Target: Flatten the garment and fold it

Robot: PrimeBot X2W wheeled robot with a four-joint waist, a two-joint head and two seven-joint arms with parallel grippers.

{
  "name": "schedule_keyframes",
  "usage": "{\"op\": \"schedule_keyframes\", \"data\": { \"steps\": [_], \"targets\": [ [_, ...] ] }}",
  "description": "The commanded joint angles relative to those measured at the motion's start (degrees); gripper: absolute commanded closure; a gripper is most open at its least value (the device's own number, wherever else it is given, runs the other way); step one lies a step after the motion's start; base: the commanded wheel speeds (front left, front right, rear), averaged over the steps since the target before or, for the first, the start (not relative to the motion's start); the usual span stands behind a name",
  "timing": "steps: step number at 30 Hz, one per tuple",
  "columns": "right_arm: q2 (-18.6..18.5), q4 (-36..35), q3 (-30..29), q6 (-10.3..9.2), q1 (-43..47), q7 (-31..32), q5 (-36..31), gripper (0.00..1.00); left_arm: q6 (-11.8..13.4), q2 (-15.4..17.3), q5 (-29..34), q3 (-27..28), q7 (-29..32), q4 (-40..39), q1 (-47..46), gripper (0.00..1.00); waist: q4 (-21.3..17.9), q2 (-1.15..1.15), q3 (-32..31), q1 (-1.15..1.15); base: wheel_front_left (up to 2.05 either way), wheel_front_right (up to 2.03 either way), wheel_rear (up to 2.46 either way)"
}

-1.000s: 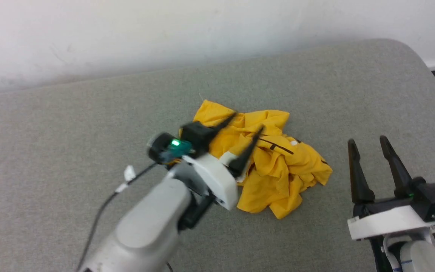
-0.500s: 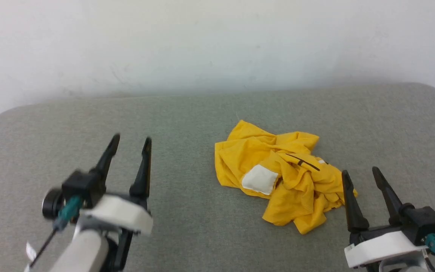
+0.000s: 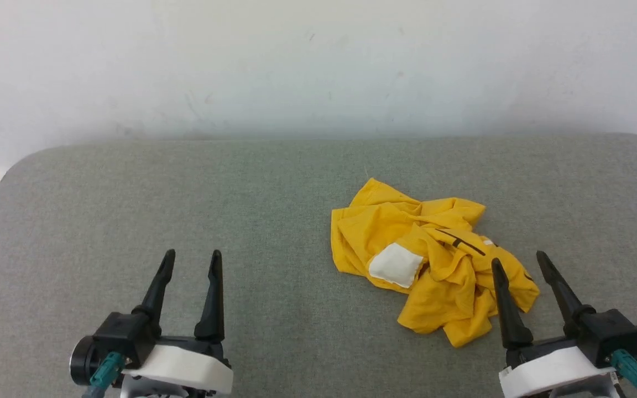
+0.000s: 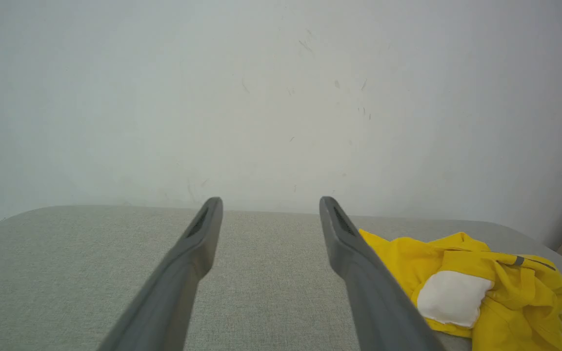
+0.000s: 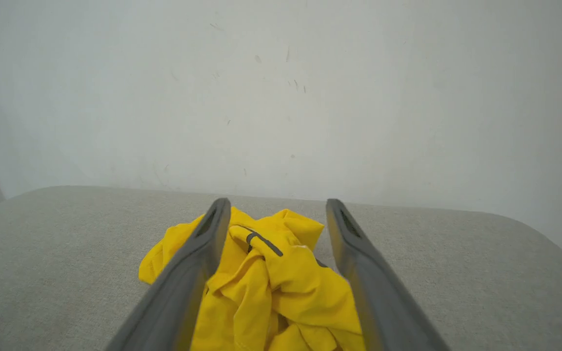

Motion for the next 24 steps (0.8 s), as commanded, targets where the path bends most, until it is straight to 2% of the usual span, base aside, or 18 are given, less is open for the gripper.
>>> {"op": "schedule_keyframes", "data": {
  "steps": [1, 3, 4, 7, 11, 15, 19, 23, 24],
  "targets": [
    [0.04, -0.53, -0.18, -0.10, 0.48, -0.25, -1.23, 0.00, -0.67, -0.45, 1.09, 0.36, -0.26, -0.07, 0.14, 0.00, 0.60, 0.00, 0.71, 0.00, 0.00, 0.00, 0.00],
    [0.04, -0.83, 0.04, -0.10, 0.28, 2.05, -1.34, 0.00, -1.32, -1.04, 2.13, 0.78, -0.26, -0.04, -0.18, 0.00, 1.07, 0.00, 1.30, 0.00, 0.00, 0.00, 0.00],
    [-0.03, -0.45, 0.69, -0.10, 0.27, 5.33, -1.00, 0.00, -1.56, -1.37, 2.53, 1.06, -0.26, -0.04, -0.25, 0.00, 1.30, 0.00, 1.67, 0.00, 0.00, 0.00, 0.00],
    [-3.23, -0.26, 3.91, -0.10, -0.70, 15.25, -1.29, 0.00, -2.26, -2.70, 3.40, 1.80, -0.27, 0.10, -0.38, 0.00, 1.95, 0.00, 2.84, 0.00, 0.00, 0.00, 0.00],
    [-7.06, 0.61, 7.72, -0.10, -2.62, 28.96, 2.40, 0.00, -3.55, -4.75, 4.52, 2.52, -0.27, 0.68, -0.99, 0.00, 3.11, 0.00, 4.67, 0.00, 0.00, 0.00, 0.00],
    [-10.09, 2.86, 8.88, -0.10, -5.11, 38.79, 5.12, 0.00, -5.27, -6.58, 5.67, 2.68, -0.27, 1.73, -2.28, 0.00, 5.10, 0.00, 6.48, 0.00, 0.00, 0.00, 0.00],
    [-11.12, 6.78, 8.96, -0.10, -7.31, 44.37, 6.01, 0.00, -6.72, -7.82, 6.58, 3.45, -0.27, 2.56, -3.31, 0.00, 6.81, 0.00, 7.61, 0.00, 0.00, 0.00, 0.00],
    [-11.28, 10.44, 9.74, -0.10, -8.30, 45.34, 5.54, 0.00, -7.70, -8.70, 7.49, 4.43, -0.27, 3.17, -3.76, 0.00, 7.33, 0.00, 7.92, 0.00, 0.00, 0.00, 0.00],
    [-11.18, 11.17, 9.84, -0.10, -8.17, 45.53, 5.52, 0.33, -7.88, -8.87, 7.66, 4.69, -0.27, 3.34, -3.68, 0.00, 7.19, 0.00, 7.82, 0.00, 0.00, 0.00, 0.00]
  ]
}}
